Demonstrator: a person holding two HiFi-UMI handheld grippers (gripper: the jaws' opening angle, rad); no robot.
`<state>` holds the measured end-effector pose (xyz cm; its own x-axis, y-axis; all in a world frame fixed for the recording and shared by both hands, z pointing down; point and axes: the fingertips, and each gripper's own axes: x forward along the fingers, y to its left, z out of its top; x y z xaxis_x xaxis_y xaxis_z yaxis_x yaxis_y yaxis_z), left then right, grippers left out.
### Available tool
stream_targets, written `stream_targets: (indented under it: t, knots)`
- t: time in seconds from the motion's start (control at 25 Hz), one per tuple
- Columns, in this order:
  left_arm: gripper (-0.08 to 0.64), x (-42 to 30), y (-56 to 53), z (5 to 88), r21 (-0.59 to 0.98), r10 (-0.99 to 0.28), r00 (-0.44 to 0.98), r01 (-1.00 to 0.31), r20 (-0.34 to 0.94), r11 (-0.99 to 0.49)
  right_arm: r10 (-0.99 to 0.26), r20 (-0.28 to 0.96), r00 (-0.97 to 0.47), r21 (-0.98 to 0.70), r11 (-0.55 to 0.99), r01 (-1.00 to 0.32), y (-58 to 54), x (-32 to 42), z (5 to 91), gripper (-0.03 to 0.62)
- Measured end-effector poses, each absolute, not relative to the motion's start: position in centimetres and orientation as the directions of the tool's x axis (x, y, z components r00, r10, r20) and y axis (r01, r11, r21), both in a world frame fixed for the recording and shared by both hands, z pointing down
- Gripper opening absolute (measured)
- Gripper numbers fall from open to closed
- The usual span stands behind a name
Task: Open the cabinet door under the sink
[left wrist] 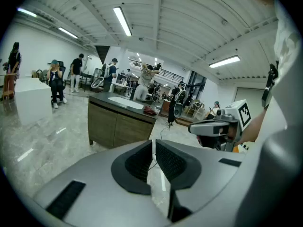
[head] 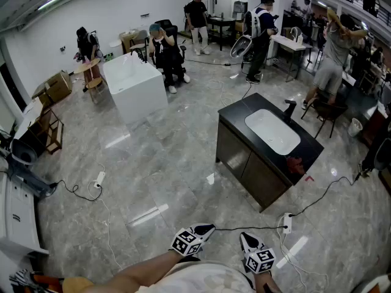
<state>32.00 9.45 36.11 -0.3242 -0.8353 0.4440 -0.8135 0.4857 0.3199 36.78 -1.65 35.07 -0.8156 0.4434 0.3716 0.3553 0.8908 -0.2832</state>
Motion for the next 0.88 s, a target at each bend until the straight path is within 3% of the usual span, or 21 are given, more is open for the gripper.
stream_targets:
  t: [0.36,0.88]
  knots:
    - [0.032,31.3,11.2,36.1,0.33,-0.848,-0.302,-0.822,0.436,0.463,0.388,0.306,-0.869,-0.34,0.898,0.281,-1.1,36.1,34.2,0.014]
    - [0.032,29.1,17.4,36.6,0.343,-0.851,-0.308,-0.815,0.426,0.467,0.339,0.395,-0.854,-0.279,0.93,0.24,4.0,34.5,35.5,0.014]
